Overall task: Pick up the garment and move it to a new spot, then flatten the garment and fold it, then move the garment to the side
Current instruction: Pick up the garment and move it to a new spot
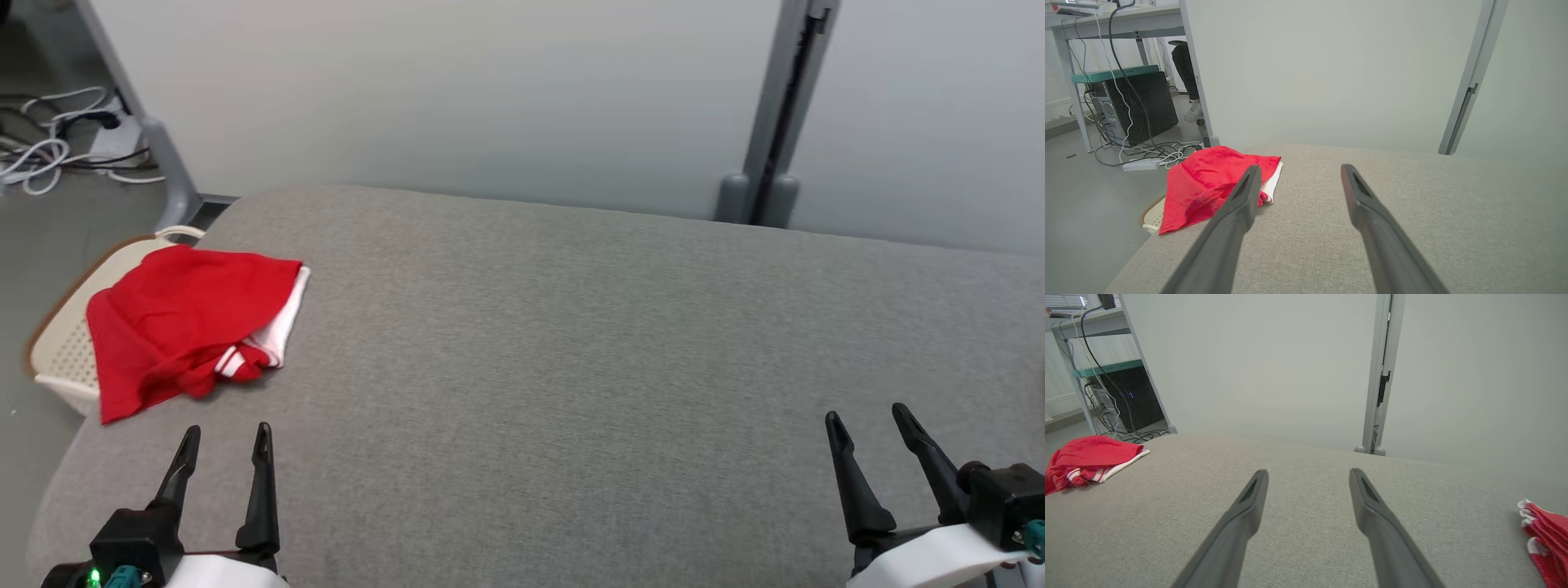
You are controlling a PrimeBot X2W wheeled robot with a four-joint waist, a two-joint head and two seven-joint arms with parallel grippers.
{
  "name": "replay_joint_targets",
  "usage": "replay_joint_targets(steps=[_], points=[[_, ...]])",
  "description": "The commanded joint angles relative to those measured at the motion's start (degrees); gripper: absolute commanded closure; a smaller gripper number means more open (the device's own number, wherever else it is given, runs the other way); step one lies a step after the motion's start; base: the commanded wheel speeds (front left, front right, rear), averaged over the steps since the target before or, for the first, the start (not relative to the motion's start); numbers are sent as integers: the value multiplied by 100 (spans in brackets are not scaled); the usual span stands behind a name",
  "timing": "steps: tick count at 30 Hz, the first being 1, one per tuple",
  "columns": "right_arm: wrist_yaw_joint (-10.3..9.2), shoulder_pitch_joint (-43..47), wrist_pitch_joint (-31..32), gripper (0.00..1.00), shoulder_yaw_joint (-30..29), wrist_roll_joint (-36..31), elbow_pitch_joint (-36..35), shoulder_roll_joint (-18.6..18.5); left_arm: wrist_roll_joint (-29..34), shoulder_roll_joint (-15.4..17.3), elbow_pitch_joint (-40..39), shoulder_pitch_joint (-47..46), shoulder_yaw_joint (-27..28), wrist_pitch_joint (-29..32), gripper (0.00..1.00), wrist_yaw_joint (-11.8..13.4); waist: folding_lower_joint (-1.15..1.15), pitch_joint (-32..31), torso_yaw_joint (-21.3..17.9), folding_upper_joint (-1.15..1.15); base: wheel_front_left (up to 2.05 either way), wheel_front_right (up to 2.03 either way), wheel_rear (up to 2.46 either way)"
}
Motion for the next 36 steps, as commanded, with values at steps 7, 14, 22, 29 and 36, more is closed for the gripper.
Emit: replay_joint_targets(steps=[7,14,22,29,36], points=[[2,-71,5,0,133,-43,-100,5,-65,65,41,-142,137,-116,0,34,0,14,899,0,0,0,0],[2,-105,-6,0,248,-22,-135,8,-98,89,70,-147,169,-159,0,29,0,19,1148,0,0,0,0],[2,-107,-24,0,269,13,-108,15,-130,70,113,-176,144,-169,0,47,0,21,1201,0,0,0,0],[2,-127,-33,0,261,51,-109,17,-144,48,101,-242,129,-215,0,5,0,50,1214,0,0,0,0],[2,-296,66,0,271,49,-275,-13,-257,-85,217,-727,147,-277,0,-148,0,358,1092,0,0,0,0]])
